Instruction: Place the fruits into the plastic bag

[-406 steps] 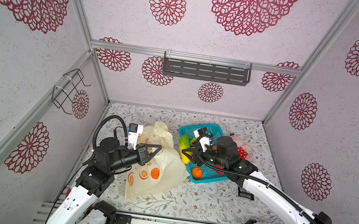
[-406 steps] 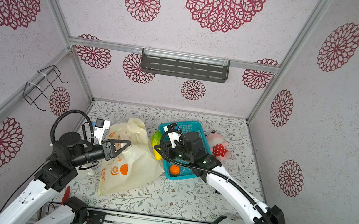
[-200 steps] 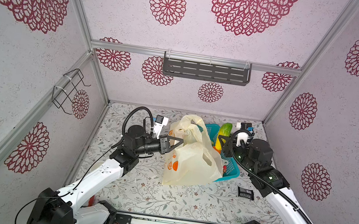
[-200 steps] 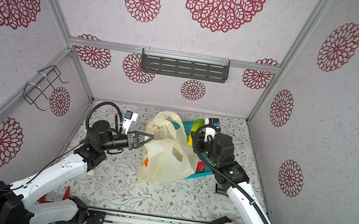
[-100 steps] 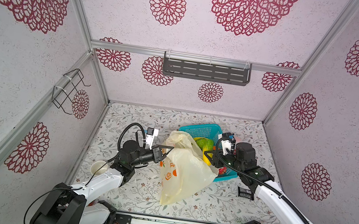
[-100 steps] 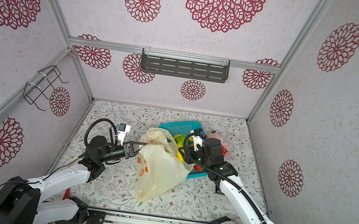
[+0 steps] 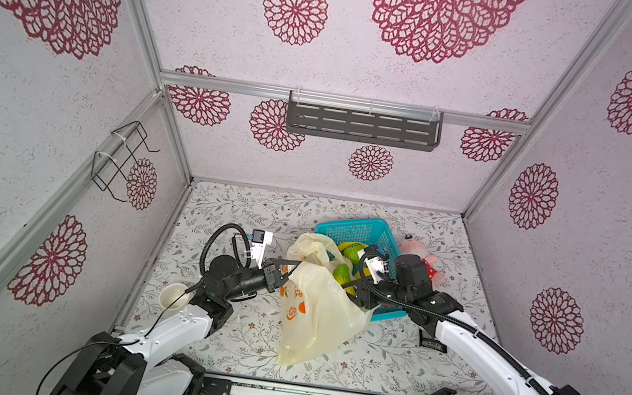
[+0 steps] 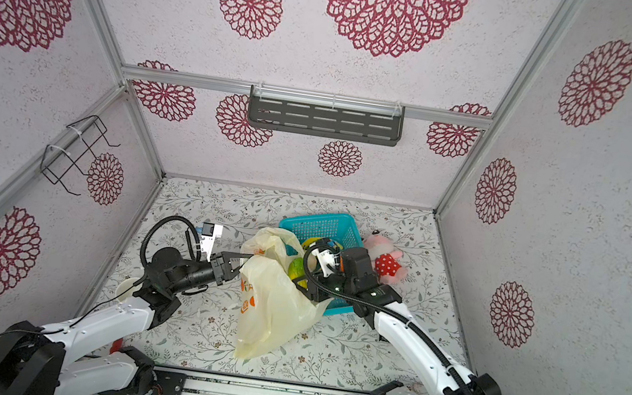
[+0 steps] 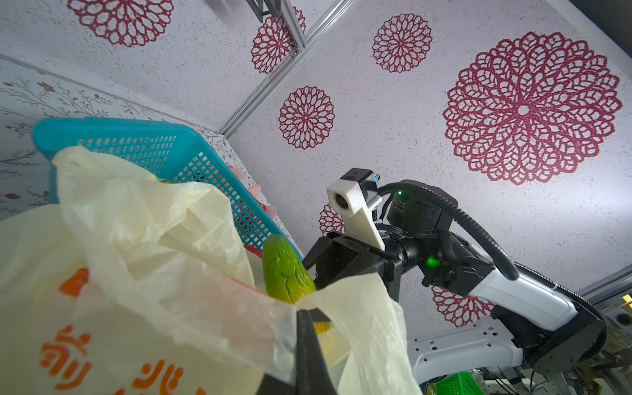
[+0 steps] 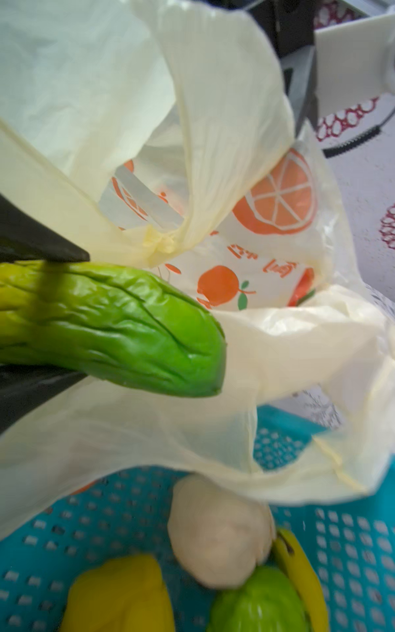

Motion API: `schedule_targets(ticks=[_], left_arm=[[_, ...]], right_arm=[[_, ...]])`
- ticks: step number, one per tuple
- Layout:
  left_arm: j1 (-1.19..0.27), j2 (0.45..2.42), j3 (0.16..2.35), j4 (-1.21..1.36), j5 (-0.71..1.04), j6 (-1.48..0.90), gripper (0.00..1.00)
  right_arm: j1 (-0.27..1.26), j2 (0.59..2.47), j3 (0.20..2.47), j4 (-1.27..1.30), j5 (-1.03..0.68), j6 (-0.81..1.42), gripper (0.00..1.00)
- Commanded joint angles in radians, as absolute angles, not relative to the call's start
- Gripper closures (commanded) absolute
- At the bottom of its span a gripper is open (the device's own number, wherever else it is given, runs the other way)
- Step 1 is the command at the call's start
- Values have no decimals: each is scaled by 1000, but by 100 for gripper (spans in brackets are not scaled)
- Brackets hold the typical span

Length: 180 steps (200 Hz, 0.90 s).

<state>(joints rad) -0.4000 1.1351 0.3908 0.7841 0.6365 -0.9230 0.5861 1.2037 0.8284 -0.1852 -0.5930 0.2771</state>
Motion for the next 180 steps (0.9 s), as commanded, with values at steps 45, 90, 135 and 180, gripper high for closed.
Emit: schedule_targets(ticks=[45,90,135,180], left_arm=[[-393,1104,355,840,604,-908,100],[-393,1032,334,820,560,-891,100],[-388,823,323,673,493,-832,100],[-375,562,338,366,391,-751,100]], right_arm=[[702,1436,970,-248,-640,212,85],[745,1578,1058,-320,-514,212,84],[745,1627,1087,-297,-207,339,83],[741,1608,1134,-307,16,368,83]])
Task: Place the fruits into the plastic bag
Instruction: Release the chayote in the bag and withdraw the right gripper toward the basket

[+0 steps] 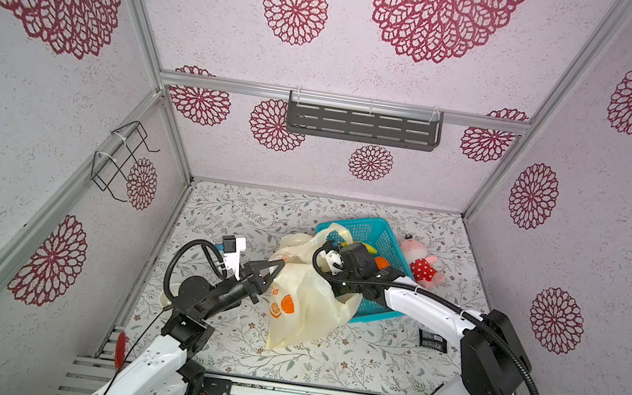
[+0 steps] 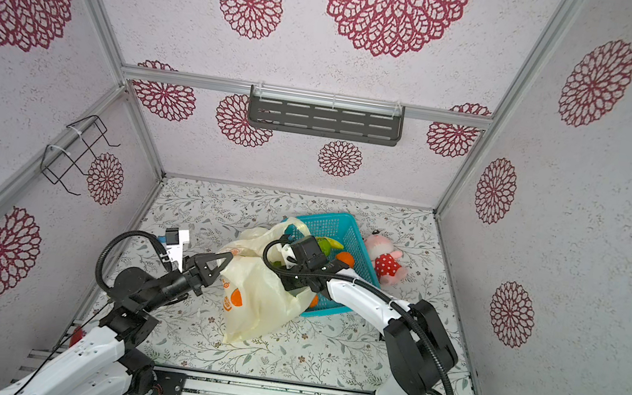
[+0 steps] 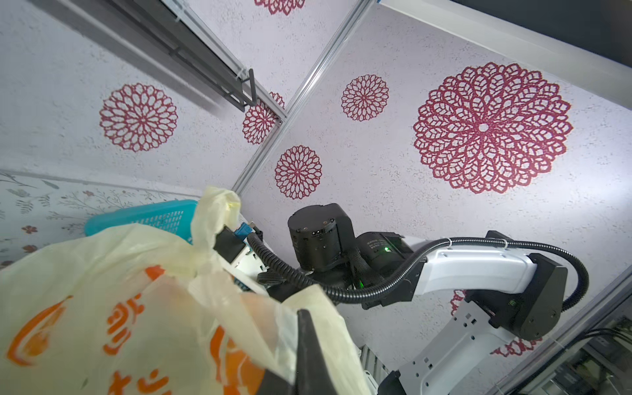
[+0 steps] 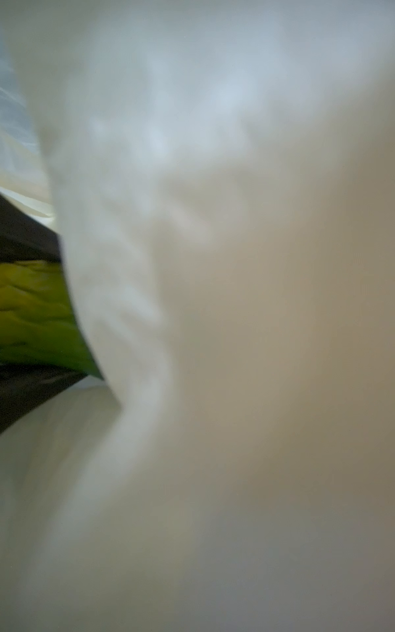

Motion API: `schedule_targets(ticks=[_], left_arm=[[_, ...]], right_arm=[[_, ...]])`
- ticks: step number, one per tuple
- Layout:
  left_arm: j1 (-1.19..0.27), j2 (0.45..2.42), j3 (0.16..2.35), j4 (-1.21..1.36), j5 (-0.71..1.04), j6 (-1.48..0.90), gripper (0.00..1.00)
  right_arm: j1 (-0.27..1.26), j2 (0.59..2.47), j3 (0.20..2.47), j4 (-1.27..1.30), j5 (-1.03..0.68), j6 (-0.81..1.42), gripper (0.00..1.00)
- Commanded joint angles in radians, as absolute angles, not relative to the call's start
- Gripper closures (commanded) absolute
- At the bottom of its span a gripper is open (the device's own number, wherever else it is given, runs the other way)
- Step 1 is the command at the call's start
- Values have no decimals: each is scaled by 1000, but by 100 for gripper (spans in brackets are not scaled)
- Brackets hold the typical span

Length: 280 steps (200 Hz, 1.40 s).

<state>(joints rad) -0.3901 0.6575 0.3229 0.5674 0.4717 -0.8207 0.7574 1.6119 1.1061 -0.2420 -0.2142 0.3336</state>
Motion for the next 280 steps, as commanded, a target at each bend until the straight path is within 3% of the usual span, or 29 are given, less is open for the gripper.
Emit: schedule_targets(ticks=[1,58,86,133,169,222,280], left_arm=[[-375,557,337,360,385,-751,100],[-376,531,263,232,216,-763,100],[-374,587,268,217,149,-734,100],[-374,651,317,172,105,-697,100],[-375,644,370,116,88,-691,100],[-378,659,492,3,72,-640,100],[-452,765,560,11,77,-612,100]], right_arm=[[741,1608,1135,-308,17,366,83],[744,1612,1144,-257,-88,345,79],[749,1610,1142,-217,-180,342,60],[749,1536,1124,-160,-302,331,39],[746,1457,1117,-178,-349,297,34],[697,1270,1089,-130,-406,270,36],[522,1138,1021,-123,-327,377,33]])
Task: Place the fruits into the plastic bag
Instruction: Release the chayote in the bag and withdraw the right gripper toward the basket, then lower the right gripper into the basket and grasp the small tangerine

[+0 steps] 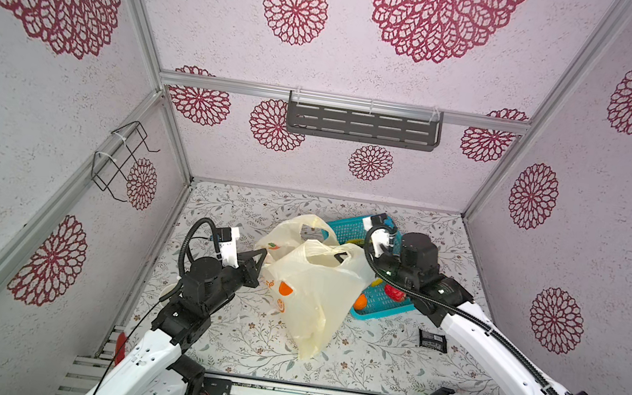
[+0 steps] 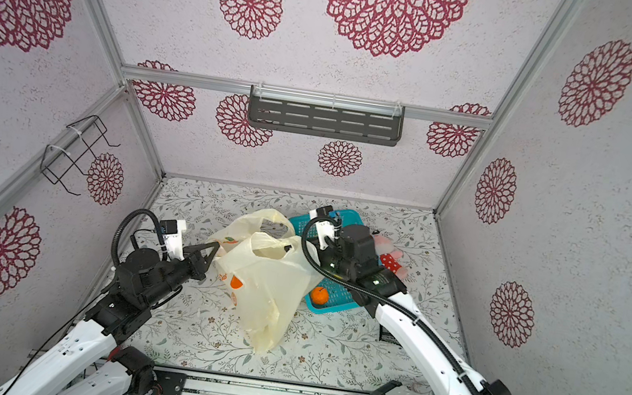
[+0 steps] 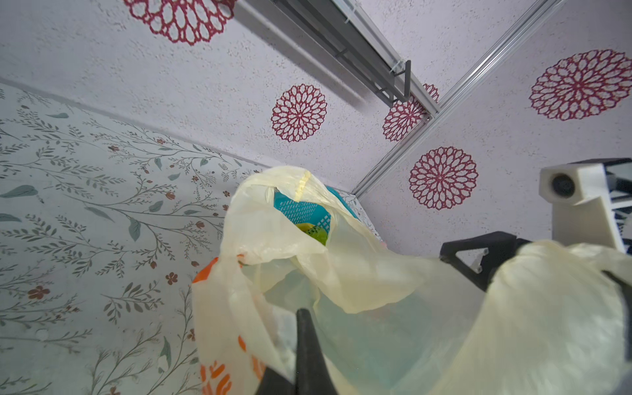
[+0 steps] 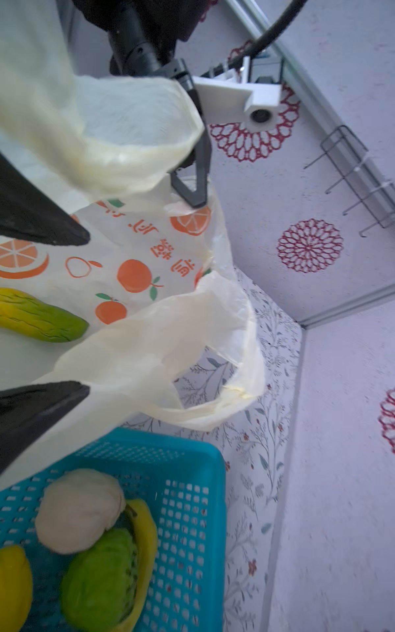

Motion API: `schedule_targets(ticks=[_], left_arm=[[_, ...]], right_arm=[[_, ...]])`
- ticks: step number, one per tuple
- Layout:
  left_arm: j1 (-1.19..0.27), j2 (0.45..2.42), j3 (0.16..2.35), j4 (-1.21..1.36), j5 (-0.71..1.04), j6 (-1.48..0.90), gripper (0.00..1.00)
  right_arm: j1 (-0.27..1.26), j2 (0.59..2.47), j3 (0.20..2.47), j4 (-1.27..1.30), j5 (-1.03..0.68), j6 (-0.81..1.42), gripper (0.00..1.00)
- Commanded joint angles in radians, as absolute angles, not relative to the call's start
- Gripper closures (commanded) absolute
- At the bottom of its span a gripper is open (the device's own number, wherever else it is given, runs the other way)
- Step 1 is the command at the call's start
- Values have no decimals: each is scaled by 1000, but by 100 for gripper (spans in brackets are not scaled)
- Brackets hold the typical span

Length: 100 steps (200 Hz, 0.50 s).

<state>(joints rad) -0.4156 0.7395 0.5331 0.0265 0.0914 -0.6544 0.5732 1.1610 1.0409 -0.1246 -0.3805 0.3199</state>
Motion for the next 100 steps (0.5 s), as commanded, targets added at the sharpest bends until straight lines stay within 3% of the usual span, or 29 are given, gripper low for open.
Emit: schedule_targets(ticks=[1,60,100], left_arm=[[-454,766,561,11,75,-611,100],[-487,819,619,10,50,-569,100],[-487,786,660,-86,12,-521,100]], right_arm=[[523,1140,1022,-129,-322,379,33],[504,1214,1014,-301,78,465,33],[413,1243,982,-336,85,494,32]])
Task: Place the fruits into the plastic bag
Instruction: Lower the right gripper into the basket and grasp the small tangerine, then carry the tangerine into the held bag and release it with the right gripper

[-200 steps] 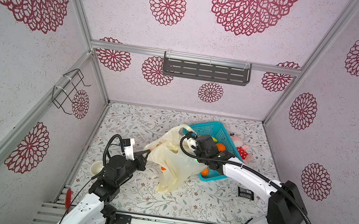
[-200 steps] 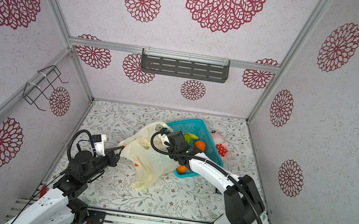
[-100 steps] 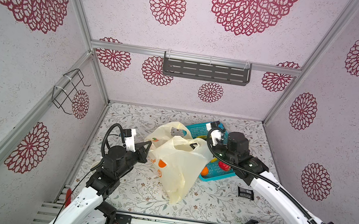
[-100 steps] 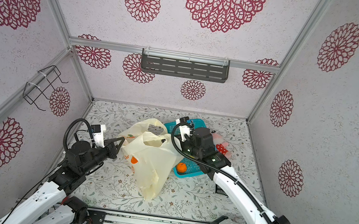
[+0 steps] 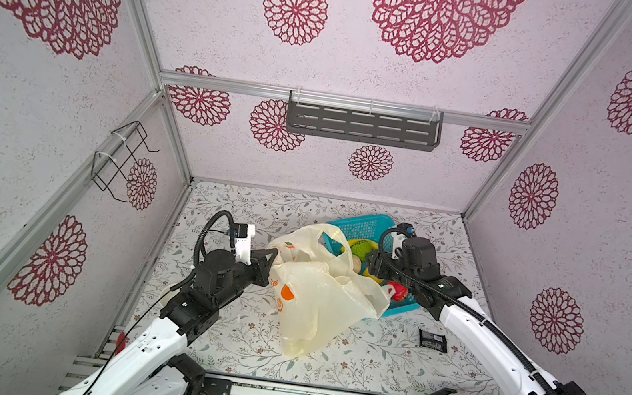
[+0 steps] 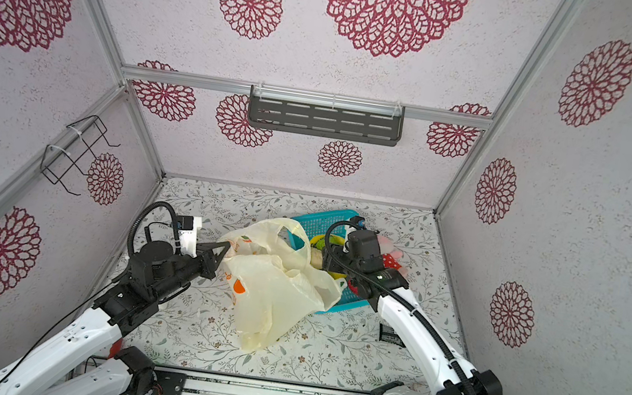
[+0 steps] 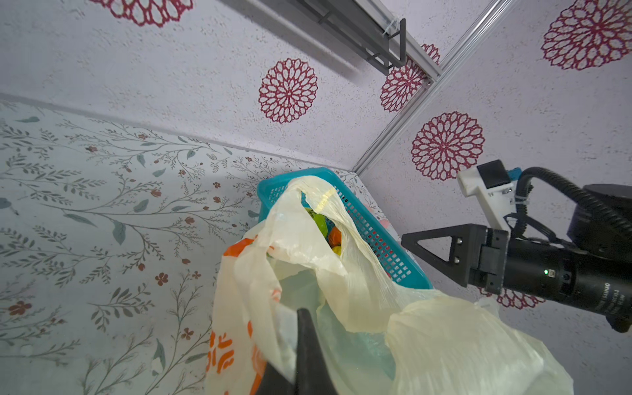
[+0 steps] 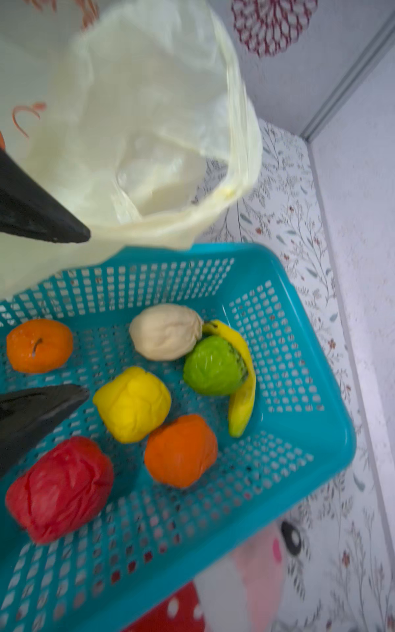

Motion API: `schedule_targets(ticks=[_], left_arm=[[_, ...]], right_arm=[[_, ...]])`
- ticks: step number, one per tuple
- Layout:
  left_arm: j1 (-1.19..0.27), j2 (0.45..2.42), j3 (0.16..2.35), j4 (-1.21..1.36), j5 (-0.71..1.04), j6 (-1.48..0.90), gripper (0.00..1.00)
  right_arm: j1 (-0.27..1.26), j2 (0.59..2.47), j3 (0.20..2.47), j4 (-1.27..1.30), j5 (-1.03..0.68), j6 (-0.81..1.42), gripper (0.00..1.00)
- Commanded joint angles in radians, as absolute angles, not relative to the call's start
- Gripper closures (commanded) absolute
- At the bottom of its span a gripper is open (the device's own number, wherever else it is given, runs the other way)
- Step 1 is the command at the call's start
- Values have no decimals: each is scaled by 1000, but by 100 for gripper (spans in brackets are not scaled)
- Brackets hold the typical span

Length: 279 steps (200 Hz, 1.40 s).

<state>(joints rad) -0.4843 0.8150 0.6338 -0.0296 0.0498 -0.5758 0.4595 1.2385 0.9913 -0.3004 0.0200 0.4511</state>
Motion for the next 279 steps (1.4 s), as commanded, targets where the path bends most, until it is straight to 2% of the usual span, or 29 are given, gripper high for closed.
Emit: schedule_targets(ticks=[1,77,177,194,220,232,243,279], left_arm=[[-487,784,660,-87,10,-520,100],[-487,740,615,-97,-29,-532,100],[-486,808,638,-78,20,-519,100],[-486,820,645,-76,23,-516,100],[-487,828,652,-72,31,-514,100],[-487,831,652,-68,40,-510,100],[-486,835,652,-65,56,-509,100],[-489,843,652,-49,131,-505,100]], right_arm=[[410,1243,980,-337,85,494,32],[400,1403,894,-309,-173,461,37],[513,1616,903,-305,-145,425,40],[521,1641,911,-306,-156,426,46],[521,1622,925,-309,-141,427,71],[516,1587,936,-316,-116,425,78],[506,1547,955,-328,-97,425,81],[480,1379,1035,-323,-36,428,83]])
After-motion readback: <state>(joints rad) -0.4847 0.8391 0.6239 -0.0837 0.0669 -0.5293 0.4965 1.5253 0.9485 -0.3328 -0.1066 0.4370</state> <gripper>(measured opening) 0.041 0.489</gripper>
